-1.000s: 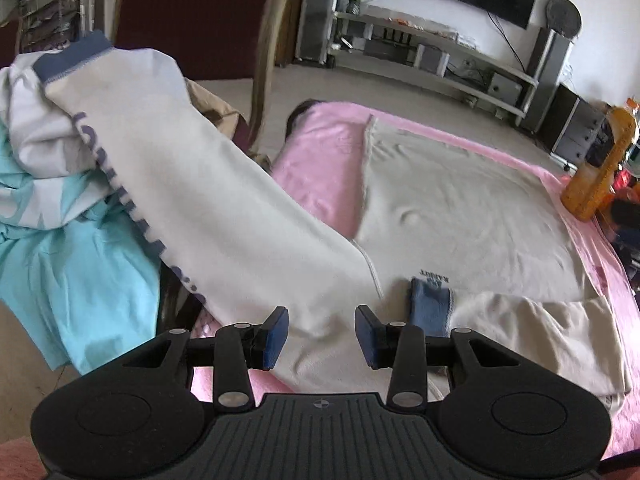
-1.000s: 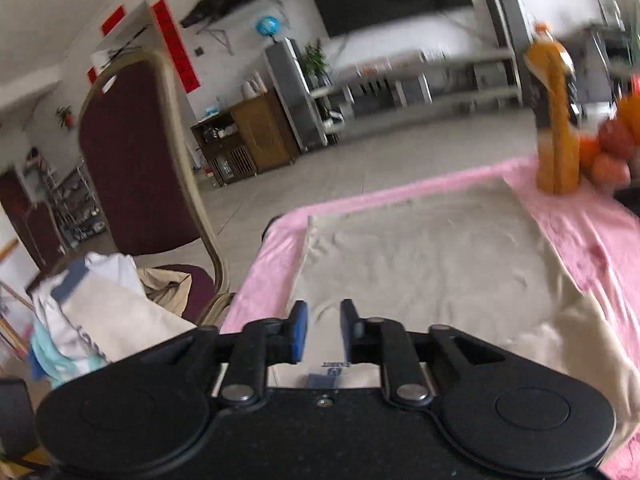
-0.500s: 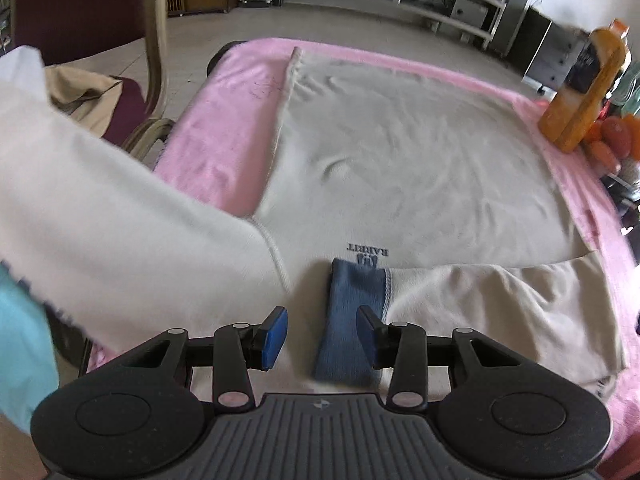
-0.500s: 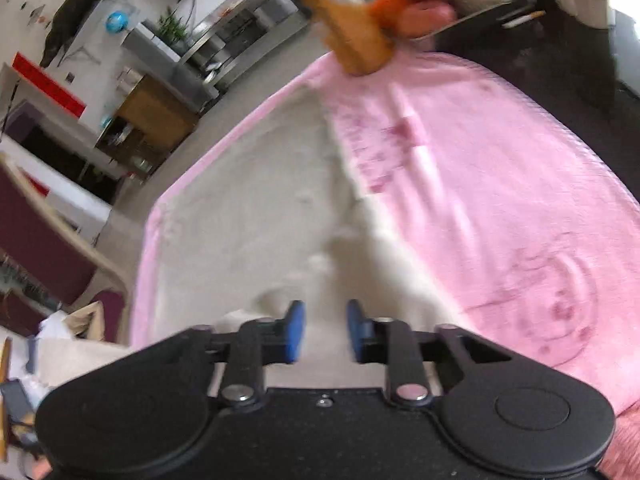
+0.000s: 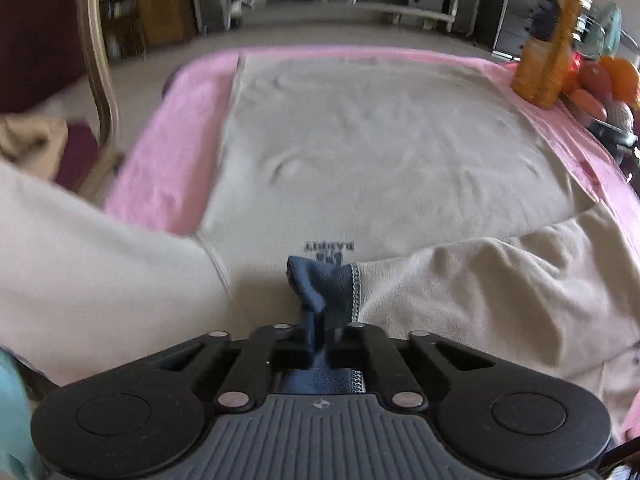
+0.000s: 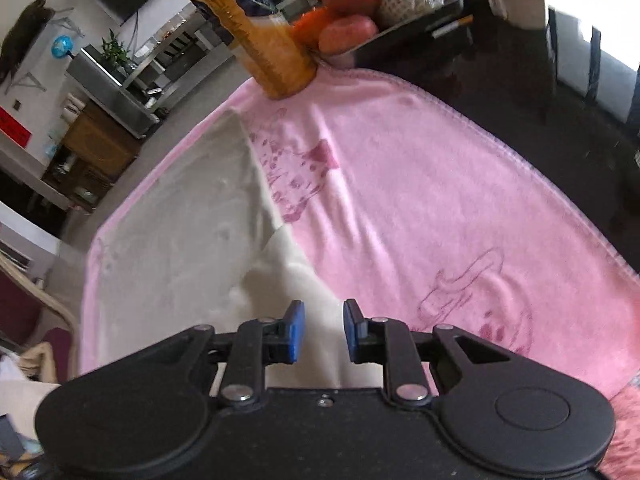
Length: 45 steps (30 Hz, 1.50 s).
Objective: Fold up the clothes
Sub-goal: 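Grasp the dark blue cuff lying on the body with the left gripper, then drag the held cuff across the sweatshirt body with the left gripper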
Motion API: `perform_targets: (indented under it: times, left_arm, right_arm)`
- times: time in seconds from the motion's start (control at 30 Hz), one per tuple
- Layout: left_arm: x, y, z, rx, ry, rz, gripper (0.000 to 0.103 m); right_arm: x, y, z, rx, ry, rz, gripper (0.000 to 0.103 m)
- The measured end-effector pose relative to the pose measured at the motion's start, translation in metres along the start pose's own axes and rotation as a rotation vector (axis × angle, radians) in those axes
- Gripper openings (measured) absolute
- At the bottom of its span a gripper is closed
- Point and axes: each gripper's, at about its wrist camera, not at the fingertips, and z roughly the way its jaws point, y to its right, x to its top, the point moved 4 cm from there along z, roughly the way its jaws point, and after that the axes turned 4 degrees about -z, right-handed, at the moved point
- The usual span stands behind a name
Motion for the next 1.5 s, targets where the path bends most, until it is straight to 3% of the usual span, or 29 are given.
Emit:
perform_targets:
  times: [0.23, 0.33, 0.47, 0.57, 0.7, 0.77, 0.83, 0.87, 0.93, 1.0, 1.07, 1.17, 1.27, 1.37, 1.43, 1.5]
  left_arm:
    - [0.009, -0.013, -0.062, 0.008, 0.207, -0.055, 0.002]
    - [0.010, -0.015, -0.075, 0.022, 0.246, -0.059, 0.002]
    - [0.012, -0.020, -0.071, 0.035, 0.225, -0.076, 0.002]
    - [0.008, -0.023, -0.052, 0.077, 0.147, -0.076, 0.003]
    - [-0.002, -0.028, -0.021, 0.181, 0.025, -0.066, 0.017]
    - [-0.001, -0.031, -0.028, 0.223, 0.050, -0.078, 0.017]
    - [0.000, -0.027, -0.039, 0.167, 0.104, -0.071, 0.014]
    - [0.000, -0.023, -0.043, 0.122, 0.125, -0.064, 0.016]
    - [-0.004, -0.010, -0.038, 0.045, 0.089, -0.025, 0.019]
    - [-0.011, 0.000, -0.025, 0.065, 0.021, 0.035, 0.018]
    - [-0.018, 0.003, -0.008, 0.154, -0.047, 0.099, 0.021]
    - [-0.019, 0.001, -0.011, 0.169, -0.043, 0.106, 0.023]
    - [-0.023, -0.006, -0.014, 0.151, -0.051, 0.059, 0.024]
    - [-0.025, -0.011, -0.019, 0.135, -0.053, 0.015, 0.024]
    - [-0.025, -0.015, -0.026, 0.119, -0.036, -0.015, 0.023]
    - [-0.020, -0.019, -0.032, 0.087, 0.000, -0.053, 0.023]
  right_arm:
    - [-0.005, 0.005, 0.000, -0.028, -0.011, -0.011, 0.024]
    - [-0.006, 0.003, 0.002, -0.034, -0.013, -0.028, 0.025]
    - [-0.008, -0.001, 0.005, -0.034, -0.019, -0.049, 0.026]
    - [-0.009, -0.006, 0.006, -0.021, -0.015, -0.083, 0.026]
    - [-0.012, -0.016, 0.006, 0.004, -0.006, -0.129, 0.025]
    - [-0.014, -0.019, 0.006, 0.020, -0.005, -0.140, 0.023]
    - [-0.016, -0.020, 0.007, 0.023, -0.011, -0.151, 0.011]
    - [-0.017, -0.020, 0.008, 0.018, -0.016, -0.157, 0.011]
    - [-0.020, -0.019, 0.013, -0.003, -0.035, -0.165, 0.011]
    - [-0.023, -0.018, 0.021, -0.031, -0.064, -0.181, 0.011]
    - [-0.030, -0.016, 0.029, -0.101, -0.107, -0.246, 0.011]
    - [-0.043, -0.014, 0.025, -0.184, -0.125, -0.378, 0.012]
    - [-0.051, -0.002, 0.012, -0.206, -0.144, -0.373, 0.016]
    - [-0.054, 0.013, -0.002, -0.258, -0.126, -0.300, 0.013]
    - [-0.049, 0.019, -0.011, -0.282, -0.064, -0.261, 0.012]
    - [-0.038, 0.015, -0.024, -0.174, 0.019, -0.200, 0.013]
